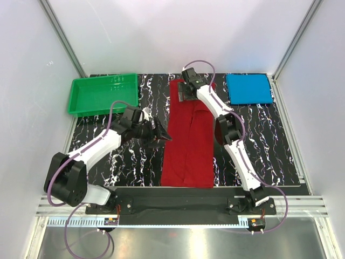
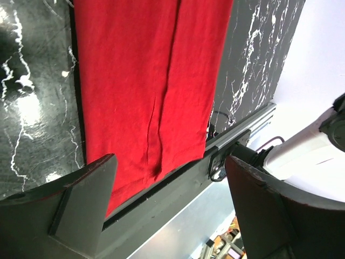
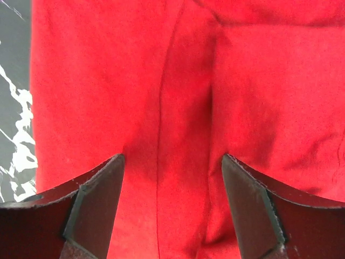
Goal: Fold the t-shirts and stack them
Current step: Fold the tshirt
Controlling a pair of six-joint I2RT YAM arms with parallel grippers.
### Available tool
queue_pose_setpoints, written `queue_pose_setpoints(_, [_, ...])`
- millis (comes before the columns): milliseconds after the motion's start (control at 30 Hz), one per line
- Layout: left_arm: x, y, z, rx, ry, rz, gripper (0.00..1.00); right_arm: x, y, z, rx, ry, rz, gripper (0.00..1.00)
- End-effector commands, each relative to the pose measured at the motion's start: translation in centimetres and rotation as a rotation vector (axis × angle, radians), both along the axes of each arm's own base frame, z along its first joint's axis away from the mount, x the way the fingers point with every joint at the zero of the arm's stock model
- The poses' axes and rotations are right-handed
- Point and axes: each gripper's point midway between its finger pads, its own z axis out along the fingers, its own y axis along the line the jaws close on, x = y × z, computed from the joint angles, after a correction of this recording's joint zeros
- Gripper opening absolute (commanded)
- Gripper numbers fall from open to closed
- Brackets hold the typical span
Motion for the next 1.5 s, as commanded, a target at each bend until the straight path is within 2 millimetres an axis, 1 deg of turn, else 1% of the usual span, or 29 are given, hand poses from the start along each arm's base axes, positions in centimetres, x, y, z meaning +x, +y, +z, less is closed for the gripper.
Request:
queue_pose_setpoints(0, [0.6, 0.1, 1.2, -0.050, -0.046, -0.018, 0.86, 2.1, 0.9, 0.1, -0.012, -0.087, 0.037, 0.80])
queue_pose_setpoints(67, [0.6, 0.5, 1.0, -0.049, -0.044, -0.020, 0.86, 2.9, 1.0, 0.2, -0.012, -0.121, 0.045, 0.81])
queue_pose_setpoints(133, [0.6, 0.8, 0.7, -0.037, -0.034, -0.019, 0.87, 4.1, 1.7, 1.5, 0.016, -0.183, 0.056, 0.82])
queue_pose_setpoints(233, [0.4, 1.2, -0.1, -0.007, -0.026, -0.022, 0.87, 5.4, 2.5, 4.7, 0.074, -0.265, 0.053, 0.86])
queue_pose_setpoints(267, [0.2, 1.3, -0.4, -0.003, -0.016, -0.022, 0.87, 5.5, 2.6, 7.1, 0.097, -0.297, 0.053, 0.86])
queue_pose_setpoints(333, [-0.7, 1.6, -1.7, 0.009, 0.016, -0.020, 0.87, 4.8, 2.6, 9.3, 0.116, -0.295, 0.042, 0.89])
queue_pose_setpoints(367, [-1.0, 1.7, -2.2, 0.009, 0.026, -0.020, 0.87, 4.0, 2.2, 12.1, 0.125, -0.307, 0.032, 0.99])
queue_pose_setpoints(433, [-1.9, 1.9, -3.3, 0.021, 0.047, -0.025, 0.85, 2.1, 1.3, 14.0, 0.118, -0.268, 0.016, 1.00])
queue_pose_setpoints(467, [-2.2, 1.8, -3.6, 0.018, 0.051, -0.031, 0.85, 0.3, 0.4, 16.2, 0.116, -0.256, 0.011, 1.00])
queue_pose_setpoints(533, [-3.0, 1.4, -4.3, 0.029, 0.055, -0.052, 0.83, -2.6, -0.2, 17.2, 0.125, -0.193, 0.023, 1.00])
queue_pose_setpoints(567, [-3.6, 0.9, -4.4, 0.033, 0.052, -0.072, 0.82, -5.3, -0.7, 18.0, 0.152, -0.141, 0.026, 1.00])
queue_pose_setpoints(633, [-4.4, 0.5, -4.9, 0.046, 0.058, -0.086, 0.81, -8.3, -1.1, 18.5, 0.187, -0.089, 0.051, 1.00])
queue_pose_setpoints(667, [-4.9, 0.6, -5.6, 0.065, 0.071, -0.078, 0.80, -11.4, -1.7, 18.6, 0.200, -0.043, 0.071, 1.00])
queue_pose_setpoints(700, [-5.6, 0.2, -5.8, 0.076, 0.076, -0.093, 0.79, -13.3, -1.6, 18.7, 0.235, -0.011, 0.092, 1.00])
queue_pose_setpoints(733, [-6.1, 0.2, -6.1, 0.083, 0.075, -0.098, 0.79, -14.9, -2.1, 18.4, 0.246, 0.016, 0.091, 1.00])
queue_pose_setpoints(767, [-6.3, 0.2, -6.4, 0.096, 0.073, -0.090, 0.78, -17.8, -3.4, 17.8, 0.243, 0.056, 0.076, 1.00])
queue_pose_setpoints(800, [-6.9, 0.0, -6.6, 0.104, 0.074, -0.105, 0.77, -19.6, -4.2, 17.3, 0.249, 0.091, 0.035, 0.97])
queue_pose_setpoints(833, [-7.3, 0.2, -7.0, 0.119, 0.078, -0.104, 0.76, -21.2, -4.8, 16.7, 0.254, 0.122, 0.020, 0.91])
queue_pose_setpoints(867, [-7.7, 0.2, -7.2, 0.129, 0.082, -0.109, 0.75, -24.4, -6.0, 15.4, 0.253, 0.173, 0.009, 0.88])
queue_pose_setpoints(900, [-8.1, 0.3, -7.4, 0.137, 0.086, -0.112, 0.74, -26.5, -6.0, 14.8, 0.290, 0.224, 0.008, 0.81])
queue_pose_setpoints(933, [-8.7, 0.7, -8.0, 0.150, 0.101, -0.108, 0.72, -28.2, -6.3, 14.0, 0.303, 0.256, 0.002, 0.66])
queue_pose_setpoints(967, [-8.9, 0.9, -8.0, 0.149, 0.097, -0.102, 0.71, -31.2, -7.5, 12.4, 0.305, 0.308, -0.022, 0.58])
queue_pose_setpoints(1033, [-9.6, 1.5, -8.8, 0.165, 0.107, -0.095, 0.66, -34.3, -7.6, 11.0, 0.368, 0.383, -0.071, 0.51])
queue_pose_setpoints(1067, [-9.7, 1.7, -8.8, 0.168, 0.104, -0.090, 0.65, -36.7, -8.3, 9.4, 0.382, 0.423, -0.092, 0.50])
queue_pose_setpoints(1133, [-10.1, 2.1, -9.3, 0.180, 0.110, -0.089, 0.63, -38.7, -8.2, 8.3, 0.445, 0.470, -0.147, 0.50])
queue_pose_setpoints(1167, [-10.2, 2.2, -9.4, 0.183, 0.110, -0.087, 0.63, -40.4, -8.7, 6.9, 0.456, 0.503, -0.168, 0.50])
queue_pose_setpoints(1267, [-10.3, 2.1, -9.7, 0.177, 0.114, -0.096, 0.61, -42.5, -9.0, 5.0, 0.490, 0.556, -0.224, 0.50])
queue_pose_setpoints(1433, [-10.2, 2.0, -10.6, 0.185, 0.131, -0.108, 0.59, -44.4, -10.4, 2.1, 0.434, 0.602, -0.283, 0.50])
queue_pose_setpoints(1467, [-10.2, 1.9, -10.5, 0.182, 0.131, -0.106, 0.58, -44.4, -10.2, 2.0, 0.448, 0.605, -0.283, 0.50])
